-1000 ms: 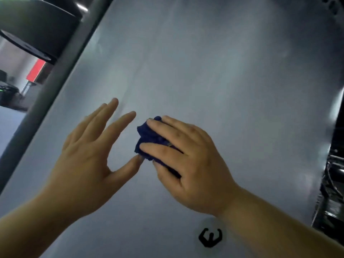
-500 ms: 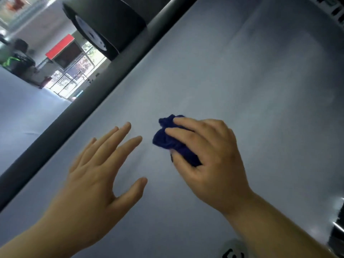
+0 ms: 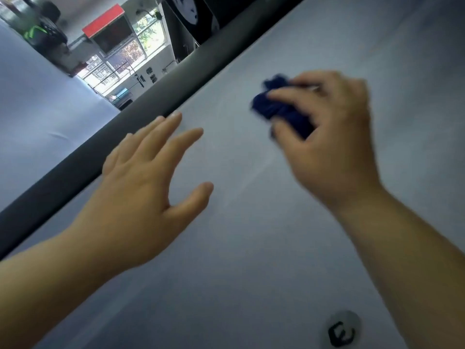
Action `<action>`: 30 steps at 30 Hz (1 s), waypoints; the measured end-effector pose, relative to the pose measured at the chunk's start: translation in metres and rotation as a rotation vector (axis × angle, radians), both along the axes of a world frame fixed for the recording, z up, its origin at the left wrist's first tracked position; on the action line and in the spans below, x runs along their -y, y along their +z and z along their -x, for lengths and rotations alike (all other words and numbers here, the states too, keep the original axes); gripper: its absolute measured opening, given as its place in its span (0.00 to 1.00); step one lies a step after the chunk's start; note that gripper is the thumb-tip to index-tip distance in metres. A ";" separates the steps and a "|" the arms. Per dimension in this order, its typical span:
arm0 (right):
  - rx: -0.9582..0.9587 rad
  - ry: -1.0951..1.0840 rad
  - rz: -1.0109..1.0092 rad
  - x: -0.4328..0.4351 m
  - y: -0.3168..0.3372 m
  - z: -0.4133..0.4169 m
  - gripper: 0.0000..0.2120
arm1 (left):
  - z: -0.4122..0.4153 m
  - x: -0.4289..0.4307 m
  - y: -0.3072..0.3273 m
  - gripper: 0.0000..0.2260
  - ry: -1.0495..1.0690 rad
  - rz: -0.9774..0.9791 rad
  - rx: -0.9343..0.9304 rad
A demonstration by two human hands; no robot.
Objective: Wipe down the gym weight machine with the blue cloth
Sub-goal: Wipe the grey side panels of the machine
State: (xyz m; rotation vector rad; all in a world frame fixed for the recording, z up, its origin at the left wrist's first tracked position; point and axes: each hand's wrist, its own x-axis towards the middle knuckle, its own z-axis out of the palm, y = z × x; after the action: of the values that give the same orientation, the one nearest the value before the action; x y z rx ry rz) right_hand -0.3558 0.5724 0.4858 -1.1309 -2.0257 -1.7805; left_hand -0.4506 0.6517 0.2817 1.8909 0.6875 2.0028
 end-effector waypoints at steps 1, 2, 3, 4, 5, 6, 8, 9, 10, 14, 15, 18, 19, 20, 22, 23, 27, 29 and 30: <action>-0.072 -0.005 -0.089 0.002 0.017 0.001 0.15 | 0.002 -0.004 0.005 0.32 0.002 0.004 0.001; -0.144 -0.017 -0.152 0.003 0.028 0.003 0.15 | 0.003 -0.008 0.008 0.33 0.013 -0.004 -0.012; -0.189 -0.036 -0.186 0.001 0.032 0.003 0.15 | 0.003 -0.011 0.010 0.33 0.026 -0.018 -0.029; -0.188 -0.057 -0.195 -0.003 0.028 0.004 0.15 | 0.001 -0.013 0.010 0.33 0.033 -0.027 -0.043; -0.144 -0.074 -0.164 -0.006 0.016 0.006 0.15 | 0.001 -0.014 0.007 0.33 0.035 -0.029 -0.052; -0.070 -0.080 -0.093 -0.009 0.000 0.007 0.16 | 0.000 -0.015 0.002 0.33 0.036 -0.026 -0.061; 0.113 -0.093 0.103 -0.012 -0.032 0.006 0.18 | 0.000 -0.017 -0.011 0.35 0.036 -0.009 -0.080; 0.205 -0.124 0.173 -0.011 -0.041 0.005 0.19 | 0.001 -0.018 -0.017 0.36 0.035 0.000 -0.091; 0.264 -0.160 0.202 -0.009 -0.039 0.007 0.19 | 0.002 -0.020 -0.021 0.36 0.036 0.003 -0.104; 0.116 -0.228 -0.051 -0.016 0.021 0.022 0.17 | 0.007 -0.022 -0.027 0.37 0.013 0.004 -0.083; 0.035 -0.244 -0.126 -0.019 0.036 0.026 0.17 | 0.008 -0.022 -0.027 0.37 0.011 0.008 -0.072; -0.081 -0.277 -0.224 -0.030 0.044 0.036 0.17 | 0.010 -0.023 -0.028 0.37 0.012 0.002 -0.085; -0.056 -0.279 -0.193 -0.033 0.034 0.039 0.17 | 0.010 -0.024 -0.029 0.37 0.021 -0.009 -0.097; 0.001 -0.267 -0.116 -0.036 0.019 0.041 0.17 | 0.010 -0.025 -0.029 0.37 0.033 -0.020 -0.104; 0.167 -0.238 0.127 -0.040 -0.012 0.041 0.17 | 0.011 -0.027 -0.029 0.37 0.048 -0.027 -0.095; 0.237 -0.243 0.254 -0.041 -0.021 0.042 0.18 | 0.012 -0.029 -0.029 0.37 0.050 -0.026 -0.079; 0.145 -0.231 0.182 -0.048 0.018 0.054 0.14 | 0.014 -0.028 -0.030 0.36 0.038 -0.004 -0.012; -0.010 -0.257 -0.019 -0.048 0.049 0.056 0.13 | 0.013 -0.027 -0.031 0.35 0.068 -0.014 -0.022; -0.069 -0.262 -0.079 -0.049 0.056 0.056 0.13 | 0.013 -0.027 -0.031 0.35 0.076 -0.016 -0.025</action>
State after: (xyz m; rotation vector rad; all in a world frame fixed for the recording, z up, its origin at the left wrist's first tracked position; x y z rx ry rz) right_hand -0.4118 0.6210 0.5423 -1.4678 -1.8213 -1.8907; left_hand -0.4638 0.6789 0.2502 1.9290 0.7631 2.0398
